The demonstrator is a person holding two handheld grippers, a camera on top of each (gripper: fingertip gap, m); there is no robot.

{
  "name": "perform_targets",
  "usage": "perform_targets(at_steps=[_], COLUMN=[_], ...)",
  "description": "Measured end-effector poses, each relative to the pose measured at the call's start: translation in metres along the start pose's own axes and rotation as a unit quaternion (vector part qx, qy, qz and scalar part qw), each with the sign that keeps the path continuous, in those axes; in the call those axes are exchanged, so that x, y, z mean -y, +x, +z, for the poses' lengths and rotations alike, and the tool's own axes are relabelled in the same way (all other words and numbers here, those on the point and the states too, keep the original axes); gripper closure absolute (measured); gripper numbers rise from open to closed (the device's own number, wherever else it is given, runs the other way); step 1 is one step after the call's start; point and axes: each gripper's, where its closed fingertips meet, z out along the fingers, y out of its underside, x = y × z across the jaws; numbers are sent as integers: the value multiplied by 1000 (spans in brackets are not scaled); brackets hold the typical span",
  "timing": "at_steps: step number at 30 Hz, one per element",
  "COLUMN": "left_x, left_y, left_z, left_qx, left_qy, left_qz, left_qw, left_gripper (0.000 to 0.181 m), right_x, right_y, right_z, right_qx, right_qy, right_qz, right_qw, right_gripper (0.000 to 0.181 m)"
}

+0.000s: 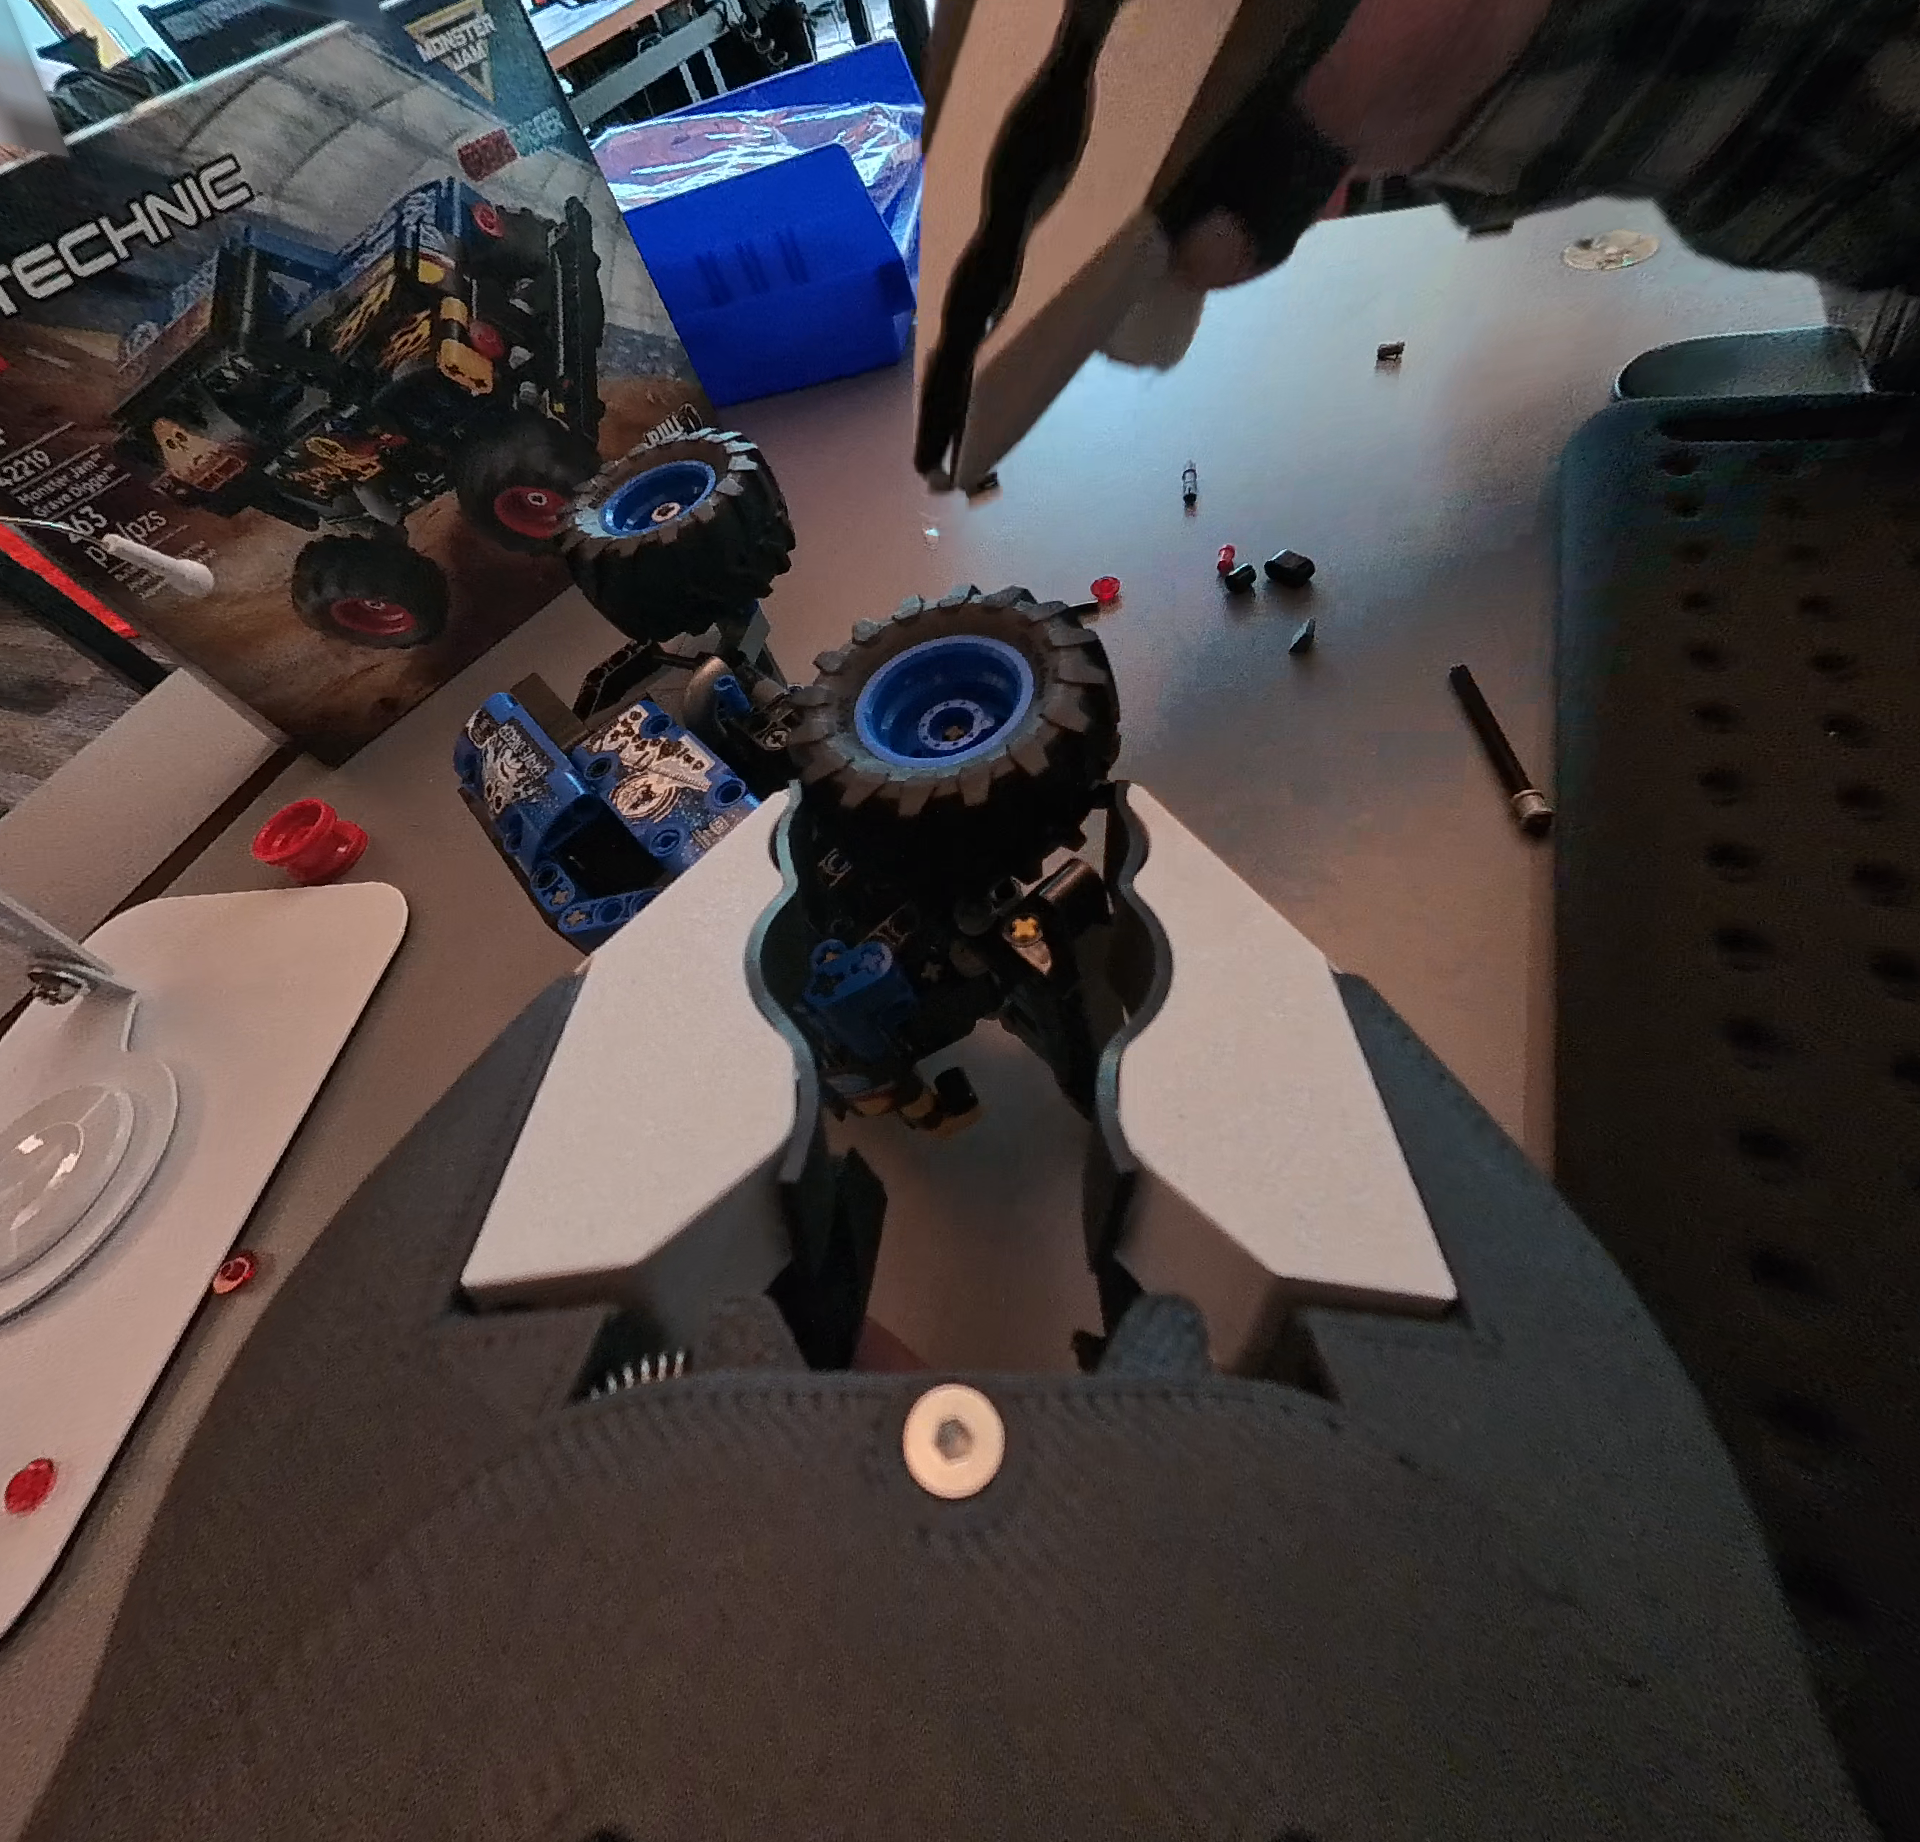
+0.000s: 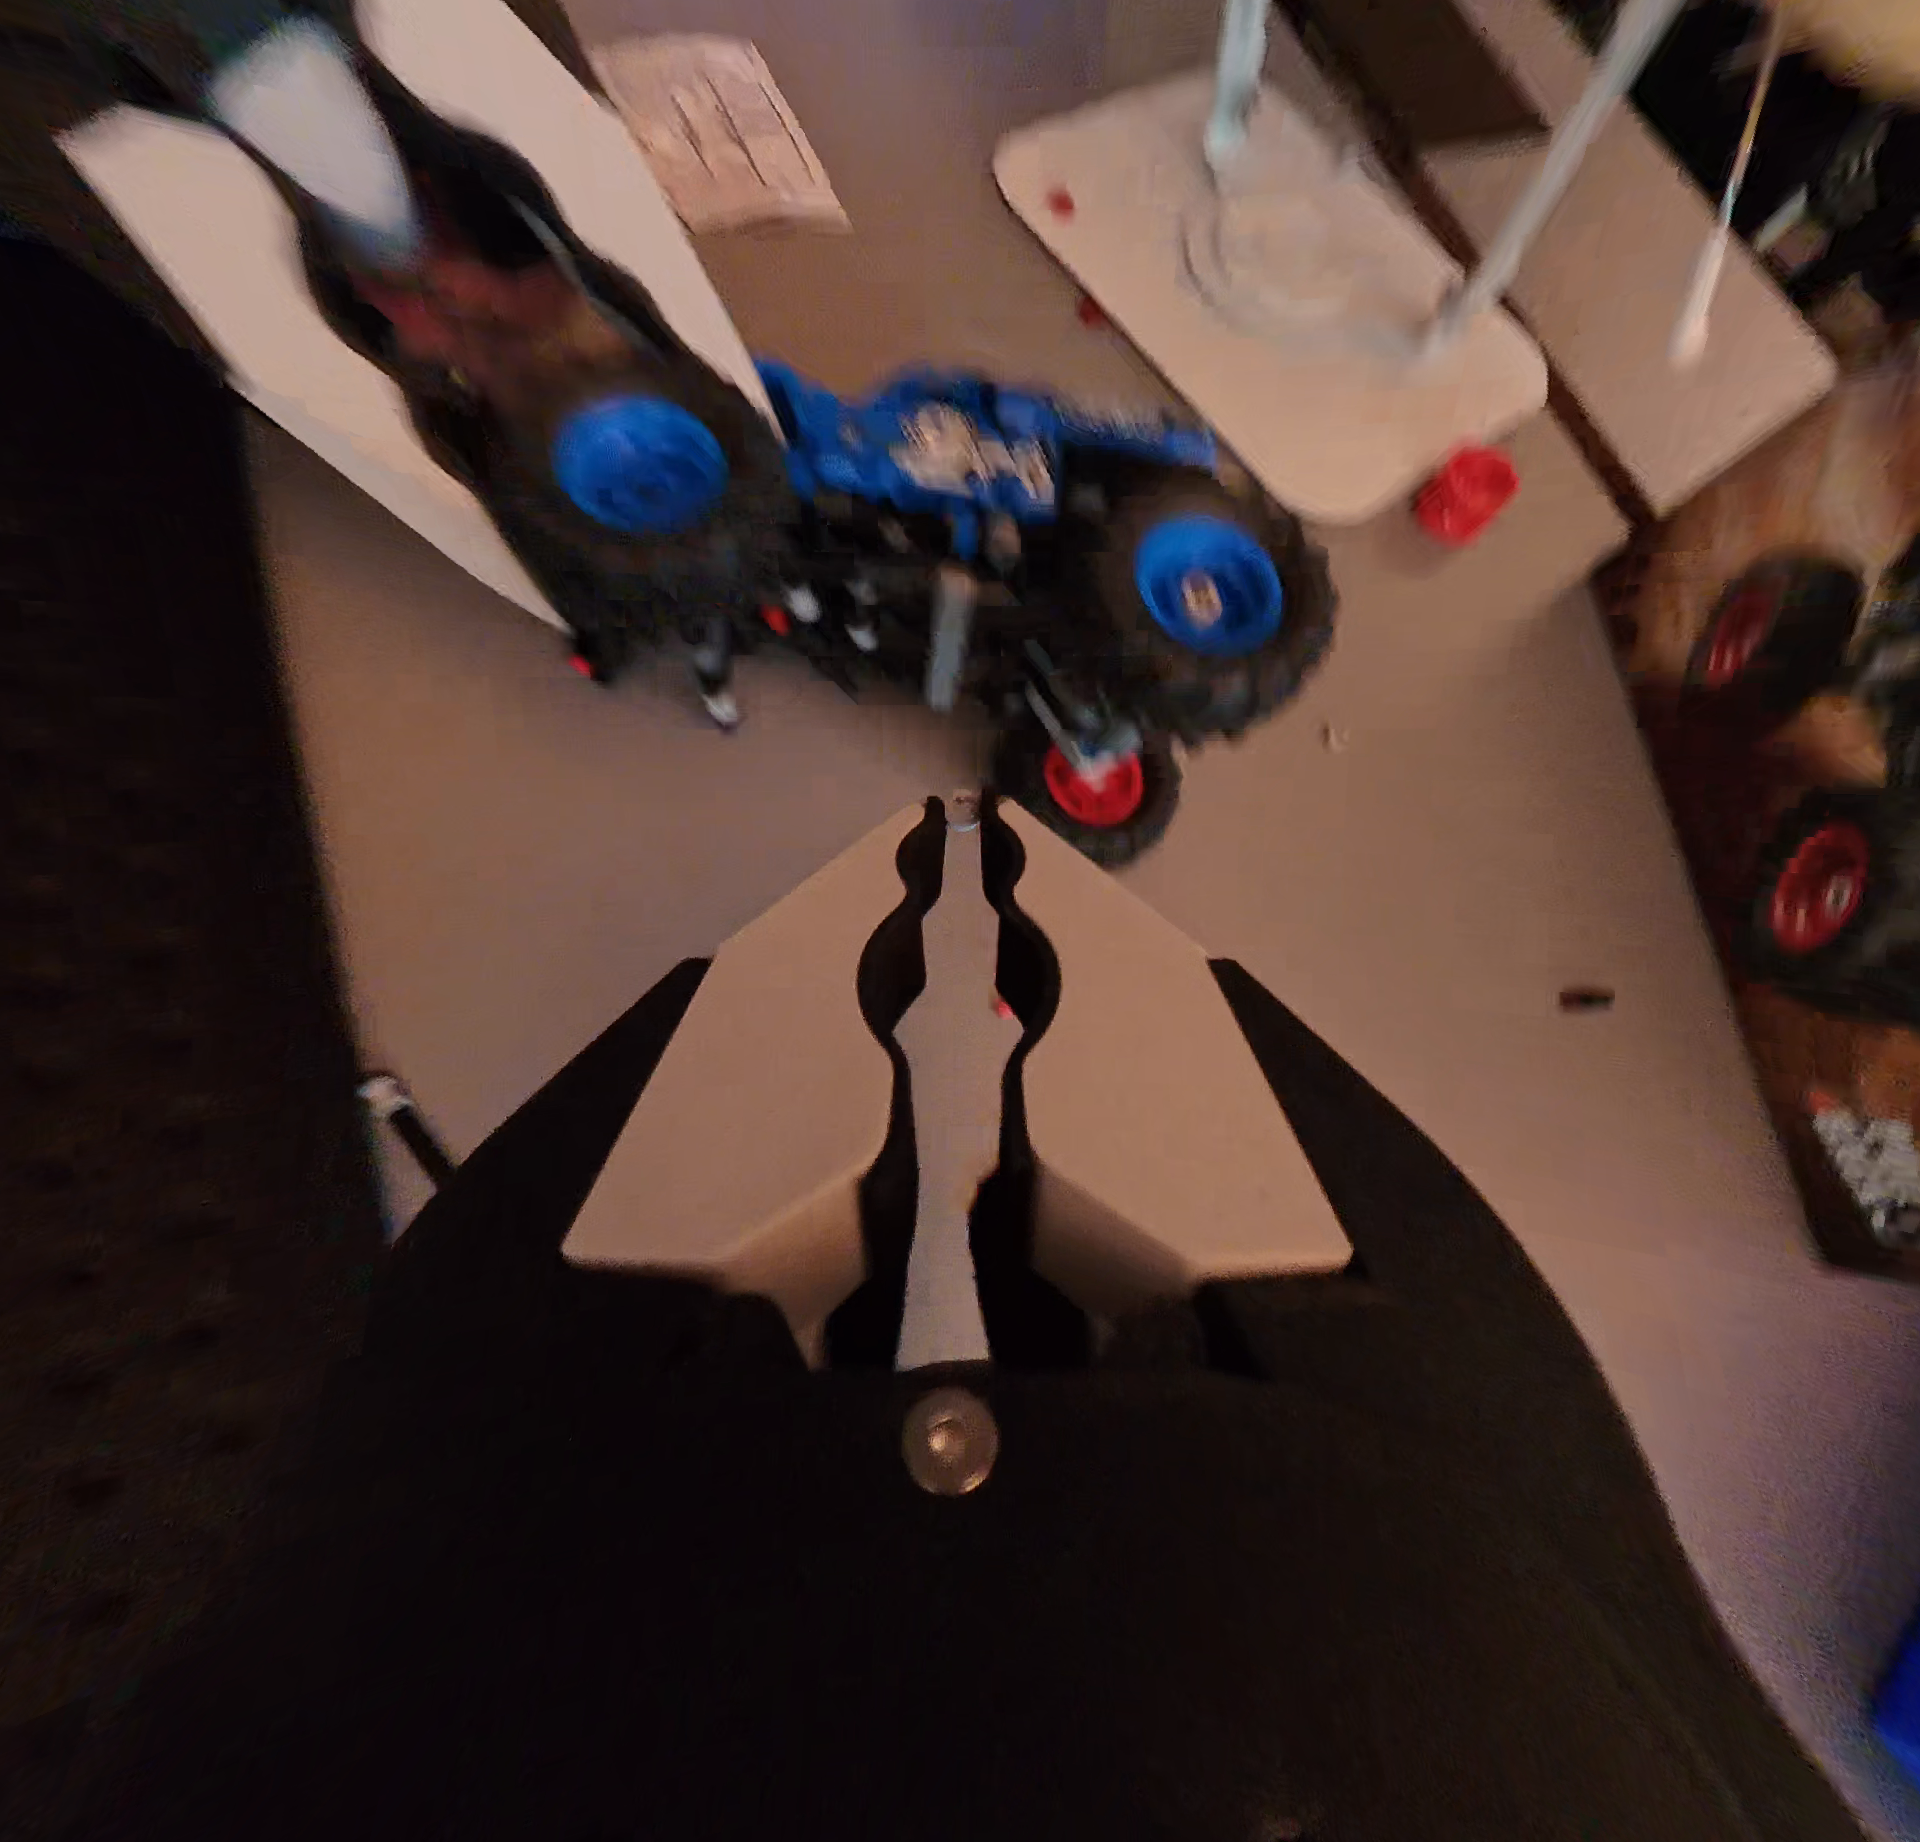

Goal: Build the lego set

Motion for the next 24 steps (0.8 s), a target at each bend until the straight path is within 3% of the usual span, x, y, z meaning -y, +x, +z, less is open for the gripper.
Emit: perform_targets(at_steps=[3,6,14,24], left_x=[0,0,0,0], left_y=[1,1,1,1], left_z=[1,1,0,0], left_qx=[1,2,5,4], left_qy=[-1,-2,-5,-7], left_qz=[2,4,10,10], left_qw=[1000,1000,1000,1000], left_gripper=[125,125,125,126], right_x=[43,65,54,54], right_y=[-28,-52,-65,-67], right_z=[-4,6,38,40], right_qx=[24,61,117,143], right_qy=[28,18,-89,-129], right_qz=[-45,-78,-89,-72], right_qw=[998,995,985,979], right_gripper=[177,177,177,173])
